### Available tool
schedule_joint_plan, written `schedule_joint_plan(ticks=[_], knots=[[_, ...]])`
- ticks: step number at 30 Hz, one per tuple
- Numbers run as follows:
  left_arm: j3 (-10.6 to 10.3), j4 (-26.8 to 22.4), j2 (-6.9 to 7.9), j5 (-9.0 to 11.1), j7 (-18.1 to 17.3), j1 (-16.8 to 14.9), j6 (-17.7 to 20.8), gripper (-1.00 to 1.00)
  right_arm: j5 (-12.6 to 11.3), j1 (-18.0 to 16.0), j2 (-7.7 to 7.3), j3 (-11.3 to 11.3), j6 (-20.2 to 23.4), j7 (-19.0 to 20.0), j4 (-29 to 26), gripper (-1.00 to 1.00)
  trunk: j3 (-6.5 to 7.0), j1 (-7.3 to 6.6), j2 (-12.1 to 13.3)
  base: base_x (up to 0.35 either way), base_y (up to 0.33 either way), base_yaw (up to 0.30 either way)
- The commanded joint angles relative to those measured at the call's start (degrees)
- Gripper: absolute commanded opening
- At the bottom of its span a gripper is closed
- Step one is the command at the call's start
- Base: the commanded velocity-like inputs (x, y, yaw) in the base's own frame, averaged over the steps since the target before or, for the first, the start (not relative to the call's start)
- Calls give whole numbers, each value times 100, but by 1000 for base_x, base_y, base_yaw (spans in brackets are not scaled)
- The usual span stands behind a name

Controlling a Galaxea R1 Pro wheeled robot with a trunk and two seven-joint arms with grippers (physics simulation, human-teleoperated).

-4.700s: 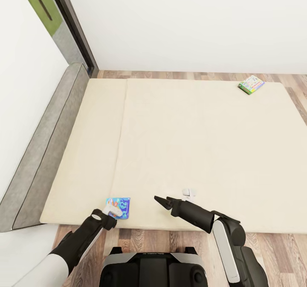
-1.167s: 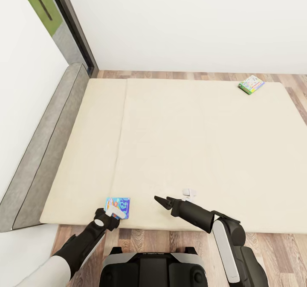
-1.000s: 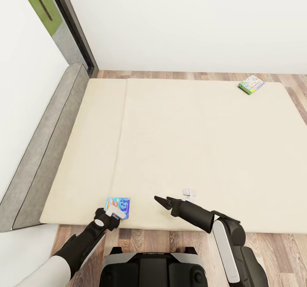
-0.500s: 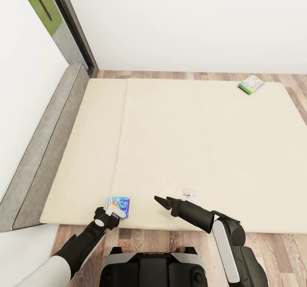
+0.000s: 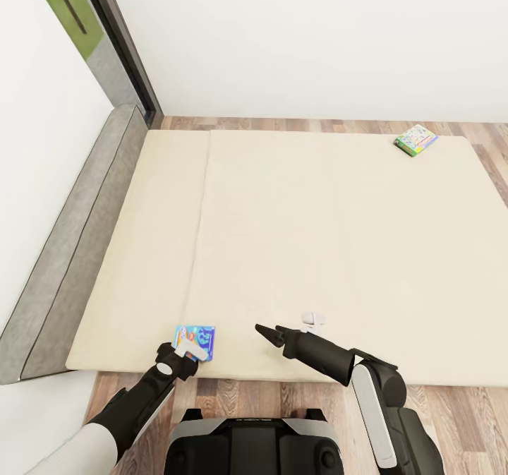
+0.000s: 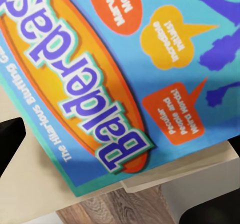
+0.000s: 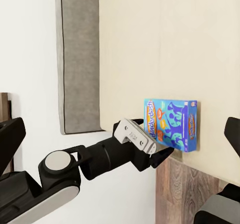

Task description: Put all the toys in the child's room - the three board games (two on the bed and one on the table), the two jigsaw puzzles on the table, and the tennis ball on the table - inside the toy box on the table in the child's room.

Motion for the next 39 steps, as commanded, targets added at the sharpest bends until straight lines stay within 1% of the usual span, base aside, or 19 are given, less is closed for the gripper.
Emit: schedule_joint_plan(ticks=[1,10,18,30,39], knots=[[-38,-13,8,-39,26,-3,36,100,2,-3,7,-14,33,25,-2,100,-5,2,-6,0,0,0],[-38,-15,8,-37,26,-3,37,100,2,-3,7,-8,33,25,-2,100,-5,2,-6,0,-11,0],[-35,-15,6,-37,26,-3,37,100,2,-3,10,-5,33,25,-1,100,-5,2,-6,0,-156,0],[-35,-15,1,-37,34,-3,37,100,2,-3,8,-13,33,25,-2,100,-5,2,-6,0,-16,0],[-35,-15,-1,-37,34,-3,37,100,2,-3,7,-14,33,25,-2,100,-5,2,-6,0,-154,0]])
